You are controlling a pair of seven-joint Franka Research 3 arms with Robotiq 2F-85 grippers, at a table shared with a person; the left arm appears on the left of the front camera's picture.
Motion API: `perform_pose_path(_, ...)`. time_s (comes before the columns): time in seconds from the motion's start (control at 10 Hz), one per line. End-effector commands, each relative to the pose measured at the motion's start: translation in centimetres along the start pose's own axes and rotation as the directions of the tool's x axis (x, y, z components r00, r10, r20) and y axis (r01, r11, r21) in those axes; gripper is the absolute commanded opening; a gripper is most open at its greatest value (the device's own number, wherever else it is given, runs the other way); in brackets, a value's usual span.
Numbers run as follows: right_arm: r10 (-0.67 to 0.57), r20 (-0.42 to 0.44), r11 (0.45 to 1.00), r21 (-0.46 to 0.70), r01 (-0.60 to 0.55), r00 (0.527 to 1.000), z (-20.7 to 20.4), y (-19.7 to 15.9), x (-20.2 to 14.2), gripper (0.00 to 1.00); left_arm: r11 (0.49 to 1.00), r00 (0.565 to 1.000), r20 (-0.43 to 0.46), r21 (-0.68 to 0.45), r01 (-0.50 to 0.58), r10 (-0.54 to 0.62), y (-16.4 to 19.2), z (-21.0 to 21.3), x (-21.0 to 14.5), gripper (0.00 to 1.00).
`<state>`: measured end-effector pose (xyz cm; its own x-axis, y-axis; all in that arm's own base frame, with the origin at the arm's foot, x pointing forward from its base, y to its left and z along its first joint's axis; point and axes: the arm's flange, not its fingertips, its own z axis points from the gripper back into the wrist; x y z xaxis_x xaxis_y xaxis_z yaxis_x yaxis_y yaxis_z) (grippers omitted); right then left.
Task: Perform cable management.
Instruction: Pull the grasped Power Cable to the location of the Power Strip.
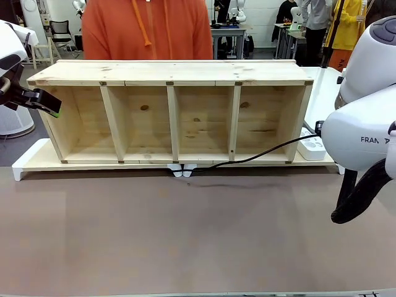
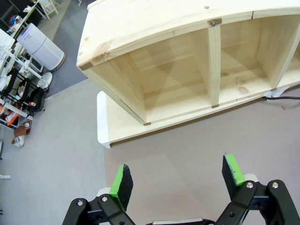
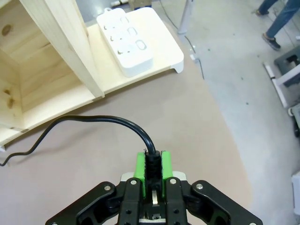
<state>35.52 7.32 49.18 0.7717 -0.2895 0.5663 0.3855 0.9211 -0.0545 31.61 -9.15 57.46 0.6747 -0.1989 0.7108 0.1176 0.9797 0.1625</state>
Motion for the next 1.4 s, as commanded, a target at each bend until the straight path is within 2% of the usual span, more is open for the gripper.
perform_pose_path(0.0, -0.004, 0.005, 1.000, 0.000, 0.004, 1.000, 0.6, 0.0, -0.1, 0.16, 1.000, 1.000, 0.000, 0.002, -0.004, 0.004, 0.0, 0.0, 0.0, 1.00)
perform_pose_path(0.5, -0.002, 0.015, 1.000, 0.010, 0.001, 1.000, -0.7, -0.9, 0.9, 0.16, 1.000, 1.000, 0.000, 0.002, -0.004, 0.004, 0.0, 0.0, 0.0, 1.00)
perform_pose_path(1.0, 0.017, 0.143, 1.000, -0.007, -0.016, 0.990, -0.4, -3.4, 6.4, 0.16, 1.000, 1.000, 0.000, 0.002, -0.004, 0.004, 0.0, 0.0, 0.0, 1.00)
perform_pose_path(1.3, 0.070, 0.173, 0.996, 0.043, -0.079, 0.982, -2.0, -2.4, 9.9, 0.16, 1.000, 1.000, 0.000, 0.002, -0.004, 0.004, 0.0, 0.0, 0.0, 1.00)
